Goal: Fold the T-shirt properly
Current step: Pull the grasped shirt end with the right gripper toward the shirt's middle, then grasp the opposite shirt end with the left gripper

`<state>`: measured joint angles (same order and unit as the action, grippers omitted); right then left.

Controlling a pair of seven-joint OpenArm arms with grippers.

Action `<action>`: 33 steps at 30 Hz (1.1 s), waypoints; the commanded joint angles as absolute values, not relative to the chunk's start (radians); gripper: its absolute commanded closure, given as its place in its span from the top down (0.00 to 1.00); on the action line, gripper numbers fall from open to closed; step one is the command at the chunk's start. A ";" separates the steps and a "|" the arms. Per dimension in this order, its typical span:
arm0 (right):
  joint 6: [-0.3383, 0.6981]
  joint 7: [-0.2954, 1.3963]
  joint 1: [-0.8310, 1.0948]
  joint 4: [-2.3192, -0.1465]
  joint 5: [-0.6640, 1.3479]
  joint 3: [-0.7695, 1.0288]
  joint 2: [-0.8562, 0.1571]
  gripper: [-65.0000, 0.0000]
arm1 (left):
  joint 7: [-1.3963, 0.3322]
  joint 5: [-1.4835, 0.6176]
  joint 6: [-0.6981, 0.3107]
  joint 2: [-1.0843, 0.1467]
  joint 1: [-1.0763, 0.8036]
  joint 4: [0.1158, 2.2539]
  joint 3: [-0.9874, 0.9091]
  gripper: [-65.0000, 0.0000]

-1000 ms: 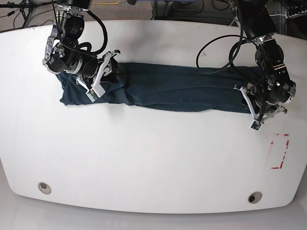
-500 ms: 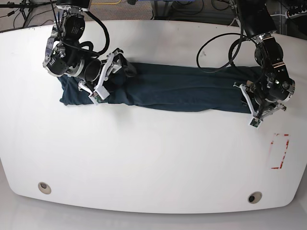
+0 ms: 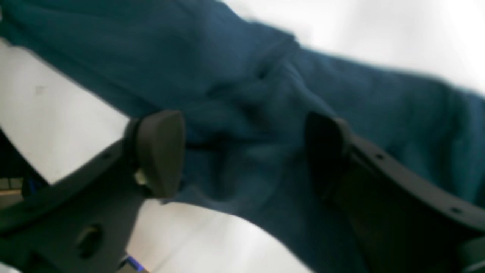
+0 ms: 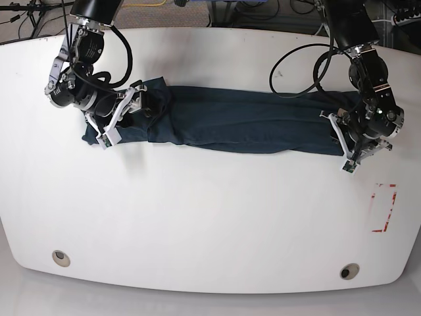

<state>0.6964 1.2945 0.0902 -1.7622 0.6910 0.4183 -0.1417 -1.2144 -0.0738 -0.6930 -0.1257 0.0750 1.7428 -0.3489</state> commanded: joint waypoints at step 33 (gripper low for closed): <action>0.698 1.256 0.107 -1.965 0.705 0.209 -0.105 0.25 | -1.201 -0.077 -0.690 -0.131 0.091 1.759 -0.349 0.36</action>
